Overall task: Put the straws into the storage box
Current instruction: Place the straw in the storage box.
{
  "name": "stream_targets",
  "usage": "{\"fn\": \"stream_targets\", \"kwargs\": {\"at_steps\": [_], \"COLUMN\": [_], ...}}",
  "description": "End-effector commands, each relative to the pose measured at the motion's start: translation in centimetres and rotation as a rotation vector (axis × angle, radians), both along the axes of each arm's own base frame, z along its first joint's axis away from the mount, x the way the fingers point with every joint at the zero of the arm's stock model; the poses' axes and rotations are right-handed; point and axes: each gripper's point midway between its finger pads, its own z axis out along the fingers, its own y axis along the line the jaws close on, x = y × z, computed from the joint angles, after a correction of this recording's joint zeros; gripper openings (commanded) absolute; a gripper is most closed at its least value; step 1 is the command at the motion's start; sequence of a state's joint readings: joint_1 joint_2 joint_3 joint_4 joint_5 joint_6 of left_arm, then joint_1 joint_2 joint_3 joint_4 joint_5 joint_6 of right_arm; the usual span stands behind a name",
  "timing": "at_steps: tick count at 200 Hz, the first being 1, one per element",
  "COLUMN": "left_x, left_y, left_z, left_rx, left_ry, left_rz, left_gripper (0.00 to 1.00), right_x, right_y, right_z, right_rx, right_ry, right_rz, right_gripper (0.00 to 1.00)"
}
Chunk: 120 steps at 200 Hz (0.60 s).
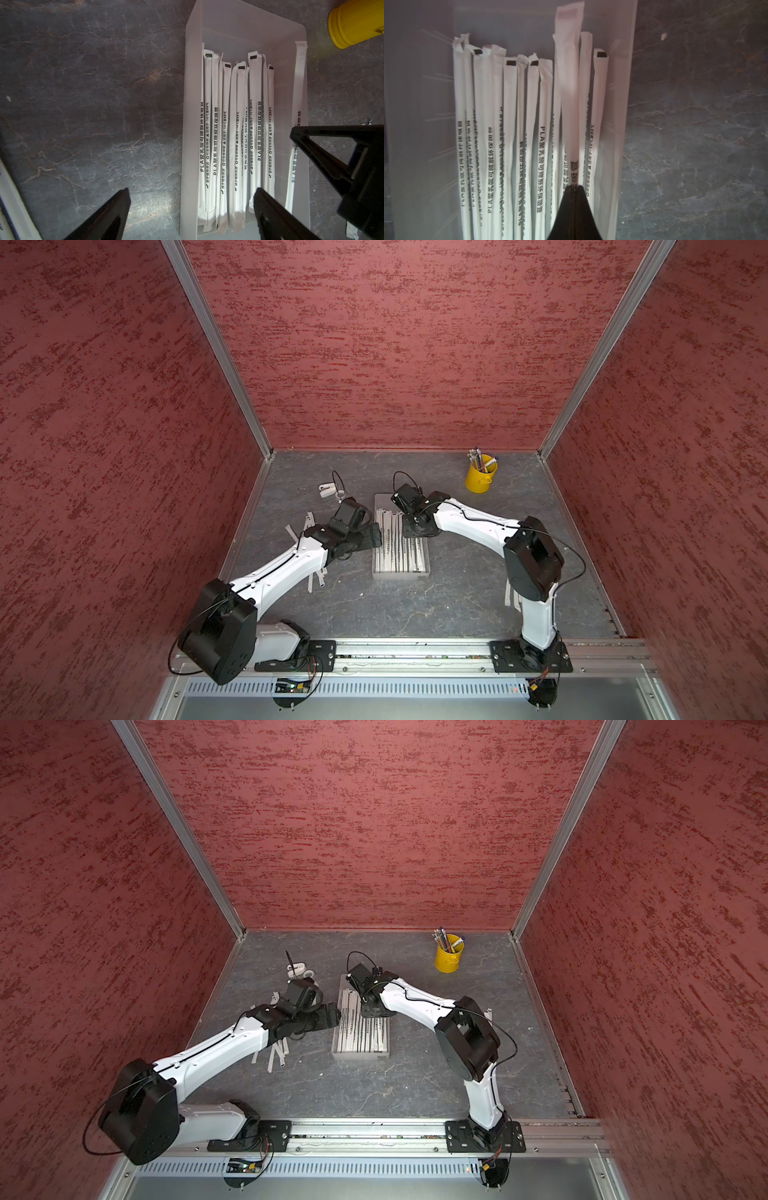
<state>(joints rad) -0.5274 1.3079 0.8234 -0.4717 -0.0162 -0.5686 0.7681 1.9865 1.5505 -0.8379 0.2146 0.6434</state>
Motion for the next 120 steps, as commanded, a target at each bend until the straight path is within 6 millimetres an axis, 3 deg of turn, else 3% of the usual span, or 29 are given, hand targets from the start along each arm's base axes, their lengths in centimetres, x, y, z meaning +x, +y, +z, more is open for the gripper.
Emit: {"fn": "stream_targets", "kwargs": {"at_steps": [1, 64, 120], "left_x": [-0.2, -0.2, -0.2], "left_y": [-0.3, -0.4, -0.4], "left_z": [-0.1, -0.5, -0.7], "left_rx": [-0.02, -0.017, -0.016], "left_ry": [-0.002, 0.007, 0.013], "left_rz": [-0.008, -0.012, -0.014], "left_gripper": [0.95, 0.95, 0.95], "right_x": [0.9, 1.0, 1.1], "right_y": [-0.6, -1.8, -1.8], "right_z": [0.0, -2.4, -2.8], "right_rx": [-0.031, -0.083, -0.075], "right_ry": [-0.023, -0.005, -0.006], "right_rz": [-0.032, -0.063, -0.069], "right_gripper": [0.06, 0.07, 0.11]}}
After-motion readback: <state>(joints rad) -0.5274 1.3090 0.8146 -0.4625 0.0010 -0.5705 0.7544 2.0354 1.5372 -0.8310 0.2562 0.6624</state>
